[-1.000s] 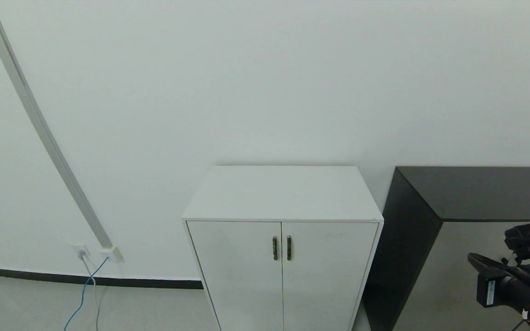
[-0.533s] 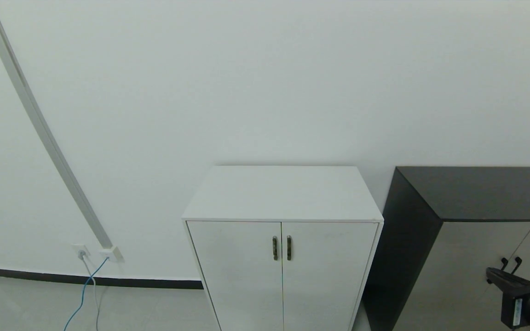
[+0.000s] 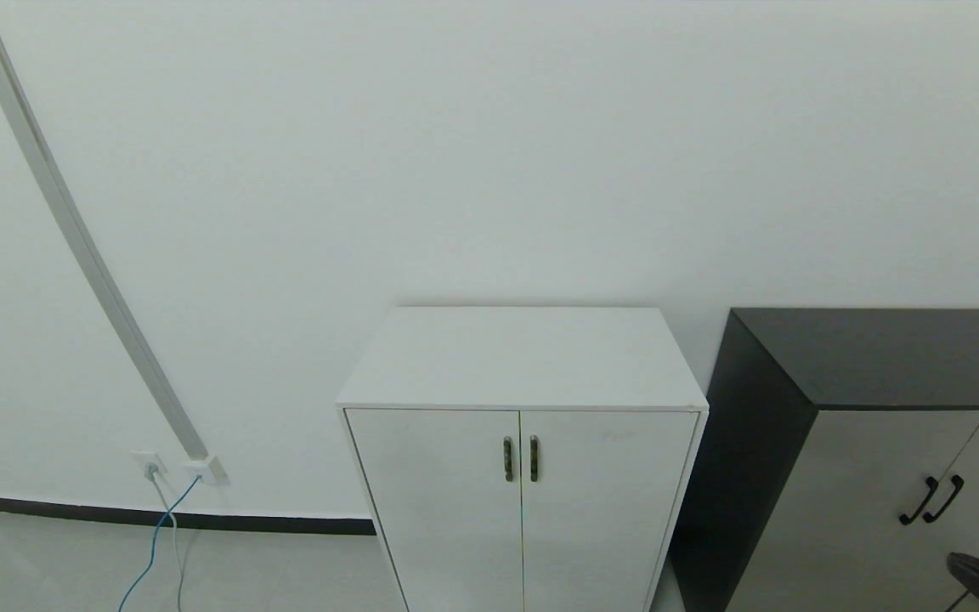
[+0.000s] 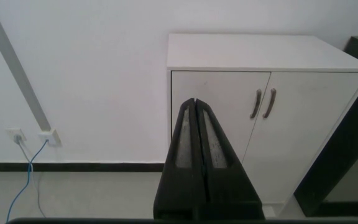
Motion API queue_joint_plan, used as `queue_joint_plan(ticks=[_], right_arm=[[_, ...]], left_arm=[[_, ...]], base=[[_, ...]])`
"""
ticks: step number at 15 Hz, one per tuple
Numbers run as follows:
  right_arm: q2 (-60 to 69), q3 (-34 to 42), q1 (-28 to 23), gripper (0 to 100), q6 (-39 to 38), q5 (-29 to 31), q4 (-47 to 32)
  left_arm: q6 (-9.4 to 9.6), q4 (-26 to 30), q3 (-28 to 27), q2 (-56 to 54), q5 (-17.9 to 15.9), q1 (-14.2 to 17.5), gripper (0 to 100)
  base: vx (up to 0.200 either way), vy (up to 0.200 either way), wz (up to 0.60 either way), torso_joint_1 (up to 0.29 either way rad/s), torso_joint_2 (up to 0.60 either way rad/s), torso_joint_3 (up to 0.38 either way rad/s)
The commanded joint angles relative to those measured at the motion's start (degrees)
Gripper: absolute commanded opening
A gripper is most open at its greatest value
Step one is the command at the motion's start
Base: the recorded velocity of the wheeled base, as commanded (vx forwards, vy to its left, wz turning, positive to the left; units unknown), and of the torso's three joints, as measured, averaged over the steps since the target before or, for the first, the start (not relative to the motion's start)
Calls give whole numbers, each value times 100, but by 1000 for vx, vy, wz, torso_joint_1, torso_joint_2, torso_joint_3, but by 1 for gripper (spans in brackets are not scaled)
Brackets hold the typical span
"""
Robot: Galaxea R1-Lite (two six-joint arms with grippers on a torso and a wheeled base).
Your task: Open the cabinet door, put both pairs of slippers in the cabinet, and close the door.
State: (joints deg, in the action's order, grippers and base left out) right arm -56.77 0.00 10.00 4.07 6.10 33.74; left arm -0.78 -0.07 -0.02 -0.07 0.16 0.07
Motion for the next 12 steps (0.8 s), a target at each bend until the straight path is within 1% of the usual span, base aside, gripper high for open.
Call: queue_joint_plan(ticks=[1, 2, 3, 5, 7, 9, 10, 12], right_arm=[[1054, 0, 2, 0, -3, -126, -650], [1195, 0, 2, 0, -3, -135, -790], [1520, 0, 2, 0, -3, -161, -1107], [1995, 0, 2, 0, -3, -363, -1590], [2575, 0, 2, 0, -3, -662, -2293], [3067, 0, 11, 0, -12, -715, -2917], [3330, -9, 20, 0, -20, -741, -3102], [3489, -9, 29, 0, -20, -741, -3111]], left_arm=[[-1, -1, 2, 7, 2, 1, 0], [-1, -1, 2, 7, 2, 1, 0], [-1, -1, 2, 7, 2, 1, 0], [-1, -1, 2, 7, 2, 1, 0], [-1, -1, 2, 7, 2, 1, 0], [-1, -1, 2, 7, 2, 1, 0], [-1, -1, 2, 7, 2, 1, 0], [-1, -1, 2, 7, 2, 1, 0]], base=[[0, 0, 0, 0, 0, 0], [0, 0, 0, 0, 0, 0], [0, 0, 0, 0, 0, 0], [0, 0, 0, 0, 0, 0], [0, 0, 0, 0, 0, 0], [0, 0, 0, 0, 0, 0], [0, 0, 0, 0, 0, 0], [0, 0, 0, 0, 0, 0]])
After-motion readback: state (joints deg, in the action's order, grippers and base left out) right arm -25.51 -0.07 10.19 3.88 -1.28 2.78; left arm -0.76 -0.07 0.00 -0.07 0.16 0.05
